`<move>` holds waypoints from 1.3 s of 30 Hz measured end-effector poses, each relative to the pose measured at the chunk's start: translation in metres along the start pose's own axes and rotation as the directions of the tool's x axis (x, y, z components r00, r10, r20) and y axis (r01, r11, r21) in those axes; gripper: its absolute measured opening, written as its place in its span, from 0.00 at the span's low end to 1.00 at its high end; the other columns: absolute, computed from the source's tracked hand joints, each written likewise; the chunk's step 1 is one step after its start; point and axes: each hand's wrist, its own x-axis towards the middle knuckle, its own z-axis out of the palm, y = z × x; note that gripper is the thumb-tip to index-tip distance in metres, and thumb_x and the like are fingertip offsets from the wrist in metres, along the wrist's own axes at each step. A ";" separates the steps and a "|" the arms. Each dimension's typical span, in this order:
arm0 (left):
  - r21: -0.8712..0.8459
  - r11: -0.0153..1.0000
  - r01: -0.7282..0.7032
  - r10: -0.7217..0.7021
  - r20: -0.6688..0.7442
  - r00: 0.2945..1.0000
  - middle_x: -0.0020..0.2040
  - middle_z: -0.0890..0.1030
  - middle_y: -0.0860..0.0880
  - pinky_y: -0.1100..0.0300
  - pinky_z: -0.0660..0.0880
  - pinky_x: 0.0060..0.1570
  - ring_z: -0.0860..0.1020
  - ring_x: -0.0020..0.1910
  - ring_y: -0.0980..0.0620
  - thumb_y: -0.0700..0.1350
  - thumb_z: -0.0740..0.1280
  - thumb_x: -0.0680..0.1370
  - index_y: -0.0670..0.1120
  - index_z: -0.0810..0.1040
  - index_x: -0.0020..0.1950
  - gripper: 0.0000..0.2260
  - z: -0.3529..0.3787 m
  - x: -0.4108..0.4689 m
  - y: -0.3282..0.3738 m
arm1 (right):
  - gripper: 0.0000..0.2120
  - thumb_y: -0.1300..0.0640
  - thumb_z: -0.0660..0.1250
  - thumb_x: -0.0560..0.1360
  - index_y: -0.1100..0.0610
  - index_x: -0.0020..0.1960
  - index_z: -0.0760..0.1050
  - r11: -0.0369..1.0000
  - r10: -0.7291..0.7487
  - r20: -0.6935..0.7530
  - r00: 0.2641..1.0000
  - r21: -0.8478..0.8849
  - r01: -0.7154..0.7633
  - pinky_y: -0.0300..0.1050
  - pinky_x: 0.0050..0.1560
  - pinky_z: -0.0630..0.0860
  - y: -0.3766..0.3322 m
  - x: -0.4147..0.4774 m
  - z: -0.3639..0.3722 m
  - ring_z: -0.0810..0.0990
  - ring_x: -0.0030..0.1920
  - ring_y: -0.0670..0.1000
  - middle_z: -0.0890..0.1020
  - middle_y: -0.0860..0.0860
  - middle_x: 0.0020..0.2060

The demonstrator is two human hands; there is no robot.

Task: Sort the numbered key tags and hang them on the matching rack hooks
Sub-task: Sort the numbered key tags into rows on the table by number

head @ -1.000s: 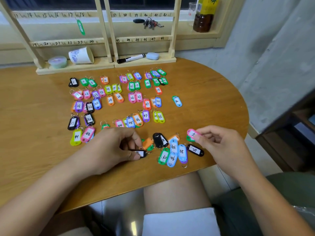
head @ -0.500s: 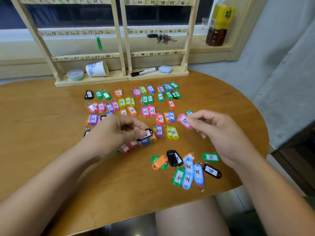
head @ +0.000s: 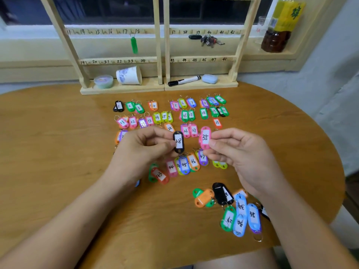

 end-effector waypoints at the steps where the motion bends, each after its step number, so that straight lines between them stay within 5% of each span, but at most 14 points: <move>1: -0.010 1.000 0.008 -0.008 -0.005 1.000 0.44 0.87 0.35 0.61 0.82 0.40 0.88 0.43 0.44 0.32 0.74 0.78 0.36 0.84 0.53 0.05 0.000 0.000 0.000 | 0.08 0.69 0.74 0.77 0.65 0.56 0.82 1.000 -0.010 -0.015 1.000 -0.013 0.010 0.43 0.45 0.85 0.001 0.000 0.001 0.89 0.46 0.61 0.88 0.62 0.45; 9: 0.031 0.999 0.024 -0.023 -0.031 0.999 0.44 0.87 0.35 0.51 0.85 0.47 0.88 0.45 0.40 0.33 0.73 0.79 0.37 0.84 0.55 0.06 -0.002 0.002 0.000 | 0.07 0.65 0.76 0.78 0.58 0.54 0.85 0.983 -0.067 -0.048 0.997 -0.172 0.058 0.45 0.45 0.83 0.002 -0.002 0.005 0.89 0.44 0.56 0.89 0.55 0.43; 20: 0.254 0.964 -0.082 0.114 -0.112 0.987 0.41 0.85 0.40 0.67 0.75 0.30 0.80 0.31 0.56 0.31 0.70 0.81 0.48 0.86 0.57 0.13 -0.009 0.009 -0.003 | 0.09 0.62 0.77 0.76 0.51 0.53 0.85 0.923 -0.205 -0.171 0.964 -0.361 0.133 0.52 0.51 0.86 0.005 -0.006 -0.013 0.88 0.44 0.50 0.89 0.48 0.43; 24: 0.298 0.952 -0.067 0.111 -0.133 0.985 0.43 0.85 0.45 0.58 0.79 0.35 0.82 0.35 0.51 0.35 0.73 0.80 0.49 0.85 0.52 0.08 -0.006 0.023 -0.003 | 0.08 0.62 0.77 0.77 0.51 0.53 0.85 0.923 -0.225 -0.196 0.954 -0.358 0.144 0.51 0.50 0.85 0.006 -0.011 -0.021 0.88 0.45 0.49 0.89 0.48 0.43; 28: 0.434 0.896 -0.095 0.133 -0.057 0.990 0.41 0.87 0.49 0.50 0.84 0.44 0.86 0.41 0.48 0.42 0.76 0.78 0.49 0.85 0.47 0.03 0.010 0.058 -0.001 | 0.08 0.63 0.77 0.77 0.54 0.53 0.85 0.938 -0.210 -0.206 0.956 -0.319 0.137 0.50 0.49 0.86 0.002 -0.017 -0.029 0.89 0.45 0.50 0.89 0.49 0.43; 36: 0.620 0.774 -0.128 0.115 0.062 0.991 0.34 0.85 0.58 0.67 0.73 0.32 0.81 0.34 0.63 0.47 0.79 0.76 0.50 0.86 0.42 0.05 0.062 0.137 0.013 | 0.07 0.61 0.78 0.76 0.50 0.50 0.86 0.940 -0.154 -0.247 0.957 -0.335 0.065 0.43 0.44 0.81 -0.005 -0.013 -0.046 0.88 0.45 0.49 0.89 0.48 0.42; 39: 0.691 0.717 -0.094 0.054 0.080 0.995 0.39 0.87 0.54 0.57 0.81 0.35 0.85 0.41 0.53 0.48 0.80 0.75 0.50 0.87 0.42 0.04 0.069 0.156 0.012 | 0.06 0.59 0.79 0.76 0.48 0.50 0.86 0.926 -0.156 -0.255 0.954 -0.374 0.051 0.43 0.44 0.79 -0.010 -0.010 -0.052 0.87 0.46 0.45 0.89 0.46 0.42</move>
